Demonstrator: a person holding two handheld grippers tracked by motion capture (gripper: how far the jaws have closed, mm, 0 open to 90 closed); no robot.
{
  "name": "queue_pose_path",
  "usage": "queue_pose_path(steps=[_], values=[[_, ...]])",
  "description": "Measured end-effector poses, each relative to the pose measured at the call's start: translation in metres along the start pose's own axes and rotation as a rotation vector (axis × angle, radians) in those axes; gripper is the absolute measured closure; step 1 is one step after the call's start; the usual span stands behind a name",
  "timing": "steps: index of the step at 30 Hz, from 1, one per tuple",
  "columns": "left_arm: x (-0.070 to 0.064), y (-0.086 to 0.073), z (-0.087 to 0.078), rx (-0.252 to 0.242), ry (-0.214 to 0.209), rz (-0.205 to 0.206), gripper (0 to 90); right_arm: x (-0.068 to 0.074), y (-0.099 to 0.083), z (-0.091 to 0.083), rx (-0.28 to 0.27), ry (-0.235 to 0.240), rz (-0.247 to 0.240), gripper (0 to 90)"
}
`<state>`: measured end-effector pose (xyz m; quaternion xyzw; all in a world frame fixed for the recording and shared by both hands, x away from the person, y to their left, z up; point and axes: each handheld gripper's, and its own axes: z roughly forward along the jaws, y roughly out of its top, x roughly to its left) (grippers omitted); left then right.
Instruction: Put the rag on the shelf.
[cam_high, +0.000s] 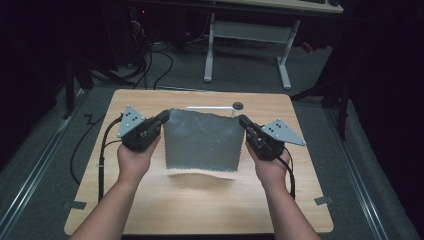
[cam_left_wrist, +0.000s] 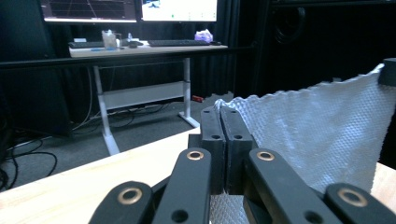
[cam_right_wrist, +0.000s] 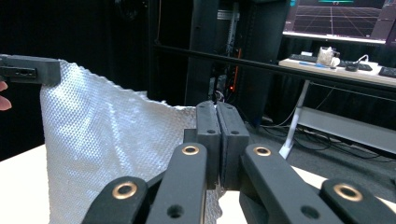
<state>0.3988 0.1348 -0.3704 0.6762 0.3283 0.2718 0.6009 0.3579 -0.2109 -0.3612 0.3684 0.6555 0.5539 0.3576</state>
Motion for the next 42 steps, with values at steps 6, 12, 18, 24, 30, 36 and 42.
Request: queue_pose_path(steps=[6,12,18,24,30,36,42], values=[[0.009,0.005,0.018,0.007,0.029,0.018,89.7,-0.009,0.005,0.012,0.006,-0.024,-0.005,89.5],[0.014,0.009,0.039,0.013,0.049,0.038,89.6,-0.019,0.008,0.024,0.006,-0.053,-0.012,89.5],[0.025,0.013,0.065,0.037,0.064,0.055,89.6,-0.035,0.011,0.045,0.022,-0.073,0.000,89.5],[0.038,0.014,0.088,0.078,0.076,0.018,89.6,-0.047,0.014,0.066,0.049,-0.078,0.009,89.5],[0.053,-0.003,0.116,0.204,0.053,-0.022,89.5,-0.064,0.006,0.096,0.127,-0.095,0.014,89.5],[0.060,-0.025,0.124,0.289,0.004,-0.074,89.5,-0.075,-0.020,0.114,0.229,-0.077,0.067,89.5],[0.062,-0.043,0.126,0.318,-0.028,-0.099,89.5,-0.075,-0.036,0.116,0.257,-0.061,0.077,89.5]])
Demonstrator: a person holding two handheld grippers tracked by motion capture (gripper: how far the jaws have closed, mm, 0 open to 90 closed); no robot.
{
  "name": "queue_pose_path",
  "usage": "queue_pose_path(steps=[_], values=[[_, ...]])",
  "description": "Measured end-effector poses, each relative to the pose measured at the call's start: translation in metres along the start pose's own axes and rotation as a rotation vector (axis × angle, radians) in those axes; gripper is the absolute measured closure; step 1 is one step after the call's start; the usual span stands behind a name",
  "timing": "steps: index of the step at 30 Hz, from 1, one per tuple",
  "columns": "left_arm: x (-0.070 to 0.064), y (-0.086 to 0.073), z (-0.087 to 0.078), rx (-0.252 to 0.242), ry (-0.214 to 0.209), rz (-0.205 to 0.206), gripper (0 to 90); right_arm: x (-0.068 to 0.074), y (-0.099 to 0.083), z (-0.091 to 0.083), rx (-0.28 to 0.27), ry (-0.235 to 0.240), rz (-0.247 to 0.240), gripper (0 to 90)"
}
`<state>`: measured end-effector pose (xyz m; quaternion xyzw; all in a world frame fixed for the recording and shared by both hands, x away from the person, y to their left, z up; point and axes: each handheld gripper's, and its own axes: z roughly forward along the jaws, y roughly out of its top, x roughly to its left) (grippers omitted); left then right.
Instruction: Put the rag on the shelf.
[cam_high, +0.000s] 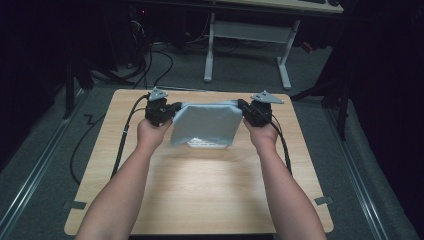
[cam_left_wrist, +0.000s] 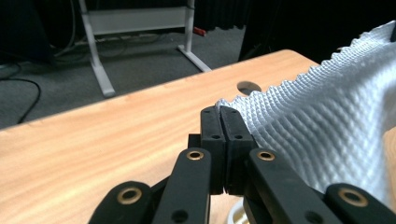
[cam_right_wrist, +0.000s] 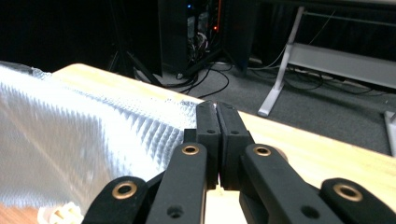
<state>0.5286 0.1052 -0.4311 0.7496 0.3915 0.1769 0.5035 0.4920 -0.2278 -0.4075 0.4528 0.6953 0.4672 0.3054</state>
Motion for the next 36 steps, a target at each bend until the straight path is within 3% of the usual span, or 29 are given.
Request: queue_pose_path(steps=[12,23,31,36], values=[[-0.006,-0.035,0.014,0.076,-0.040,-0.023,89.3,-0.001,-0.030,0.011,0.062,0.010,0.041,89.3],[-0.007,-0.049,0.013,0.074,-0.037,-0.035,87.5,-0.004,-0.051,0.020,0.102,0.018,0.078,88.9],[-0.002,-0.054,0.003,0.057,0.020,-0.066,61.7,-0.007,-0.048,0.018,0.108,0.017,0.083,79.8],[0.006,-0.053,-0.016,0.024,0.052,-0.083,55.2,-0.010,-0.043,0.008,0.097,0.000,0.070,69.2]])
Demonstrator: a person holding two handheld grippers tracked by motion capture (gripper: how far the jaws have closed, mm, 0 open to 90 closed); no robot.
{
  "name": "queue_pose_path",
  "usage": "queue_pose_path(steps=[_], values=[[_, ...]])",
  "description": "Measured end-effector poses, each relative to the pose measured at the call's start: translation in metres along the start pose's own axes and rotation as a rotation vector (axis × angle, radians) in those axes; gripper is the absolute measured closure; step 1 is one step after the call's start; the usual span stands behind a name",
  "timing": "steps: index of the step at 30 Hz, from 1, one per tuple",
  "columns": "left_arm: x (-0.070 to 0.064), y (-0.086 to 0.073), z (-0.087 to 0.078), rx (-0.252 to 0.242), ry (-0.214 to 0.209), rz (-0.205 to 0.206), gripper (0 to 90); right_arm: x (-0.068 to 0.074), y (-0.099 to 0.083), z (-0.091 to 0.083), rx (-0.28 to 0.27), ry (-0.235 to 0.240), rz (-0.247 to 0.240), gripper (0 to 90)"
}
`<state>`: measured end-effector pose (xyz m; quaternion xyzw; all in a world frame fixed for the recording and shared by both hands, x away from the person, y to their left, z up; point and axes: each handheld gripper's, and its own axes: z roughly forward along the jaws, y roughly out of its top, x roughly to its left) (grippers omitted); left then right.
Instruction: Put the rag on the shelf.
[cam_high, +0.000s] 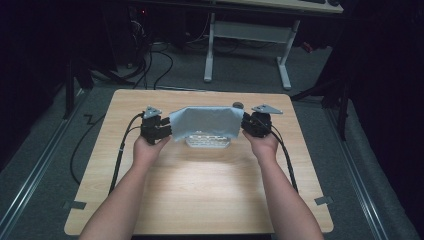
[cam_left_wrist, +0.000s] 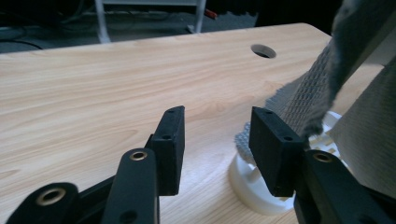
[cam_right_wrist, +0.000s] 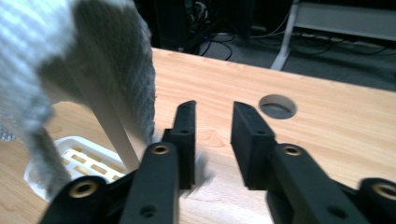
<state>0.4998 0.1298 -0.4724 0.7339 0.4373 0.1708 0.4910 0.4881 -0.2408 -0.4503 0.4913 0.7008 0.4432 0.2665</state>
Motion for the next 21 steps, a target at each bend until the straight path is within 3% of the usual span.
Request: queue_pose_path(steps=[5,12,21], values=[[0.005,-0.001,-0.019,-0.036,0.017,-0.006,49.7,0.000,0.004,-0.013,-0.016,-0.021,-0.017,62.0],[0.011,-0.006,-0.038,-0.047,0.034,-0.025,46.1,0.000,0.003,-0.030,-0.051,-0.040,-0.032,58.8],[0.007,-0.017,-0.058,-0.040,0.036,-0.008,43.2,-0.005,-0.010,-0.050,-0.026,-0.035,-0.019,53.8]])
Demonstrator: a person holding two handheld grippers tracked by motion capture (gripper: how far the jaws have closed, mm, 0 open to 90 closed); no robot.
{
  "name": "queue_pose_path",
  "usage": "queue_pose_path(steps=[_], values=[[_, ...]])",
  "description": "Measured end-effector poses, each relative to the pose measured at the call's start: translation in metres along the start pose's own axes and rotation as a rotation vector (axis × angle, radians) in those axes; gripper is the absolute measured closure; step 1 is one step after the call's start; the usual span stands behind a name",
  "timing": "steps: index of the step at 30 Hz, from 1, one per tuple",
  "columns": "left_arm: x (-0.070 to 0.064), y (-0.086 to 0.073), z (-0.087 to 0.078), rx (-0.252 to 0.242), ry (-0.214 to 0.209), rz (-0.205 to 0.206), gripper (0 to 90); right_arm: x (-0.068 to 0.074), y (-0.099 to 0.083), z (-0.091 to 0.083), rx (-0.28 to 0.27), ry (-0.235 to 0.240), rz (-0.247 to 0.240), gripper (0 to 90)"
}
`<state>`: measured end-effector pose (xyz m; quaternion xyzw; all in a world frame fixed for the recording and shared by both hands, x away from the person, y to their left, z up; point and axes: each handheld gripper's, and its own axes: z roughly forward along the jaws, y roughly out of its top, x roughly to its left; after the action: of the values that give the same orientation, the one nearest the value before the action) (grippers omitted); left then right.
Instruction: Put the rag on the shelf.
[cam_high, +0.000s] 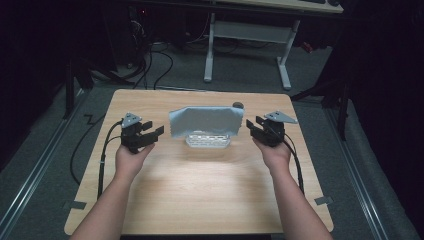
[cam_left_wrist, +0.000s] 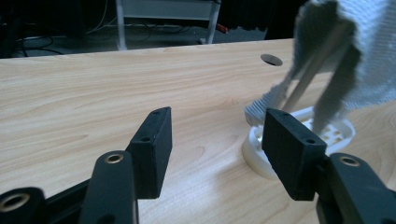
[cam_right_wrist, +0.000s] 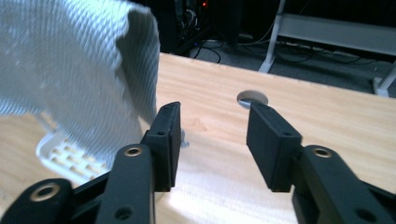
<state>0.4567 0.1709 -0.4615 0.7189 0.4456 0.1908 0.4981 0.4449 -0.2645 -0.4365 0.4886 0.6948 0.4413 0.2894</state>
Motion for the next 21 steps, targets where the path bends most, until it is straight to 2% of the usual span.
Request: queue_pose_path(steps=[2,3,4,6,8,9,12,14,16,18,19,21], values=[[-0.003,-0.001,-0.004,0.023,0.010,0.016,41.3,0.000,-0.005,-0.010,-0.018,0.006,-0.013,52.2],[-0.005,-0.003,-0.007,0.015,0.010,0.029,41.3,0.000,-0.005,-0.010,-0.018,0.006,-0.013,52.2],[-0.008,-0.006,-0.015,0.005,0.001,0.034,40.8,0.000,-0.007,-0.017,-0.007,0.006,-0.016,51.2],[-0.010,-0.009,-0.020,0.006,-0.004,0.036,40.1,0.000,-0.009,-0.021,-0.002,0.009,-0.014,51.1],[-0.013,-0.013,-0.028,0.003,-0.007,0.040,38.9,0.002,-0.013,-0.032,-0.030,0.003,-0.032,51.4],[-0.015,-0.016,-0.034,0.001,-0.009,0.046,38.2,0.004,-0.014,-0.036,-0.021,0.004,-0.042,50.4],[-0.020,-0.024,-0.050,0.004,-0.008,0.065,36.7,0.010,-0.021,-0.053,-0.041,0.010,-0.064,47.1],[-0.022,-0.027,-0.056,0.007,-0.007,0.073,36.1,0.012,-0.022,-0.057,-0.028,0.008,-0.071,45.9],[-0.024,-0.032,-0.066,0.016,-0.005,0.086,35.4,0.017,-0.028,-0.067,-0.052,0.007,-0.088,44.7],[-0.028,-0.036,-0.075,0.022,-0.012,0.090,34.2,0.020,-0.032,-0.074,-0.039,0.015,-0.090,42.1],[-0.031,-0.043,-0.086,0.025,-0.021,0.093,33.7,0.023,-0.038,-0.082,-0.042,0.032,-0.093,39.6],[-0.033,-0.047,-0.091,0.026,-0.025,0.092,33.4,0.025,-0.041,-0.085,-0.038,0.034,-0.090,38.9]])
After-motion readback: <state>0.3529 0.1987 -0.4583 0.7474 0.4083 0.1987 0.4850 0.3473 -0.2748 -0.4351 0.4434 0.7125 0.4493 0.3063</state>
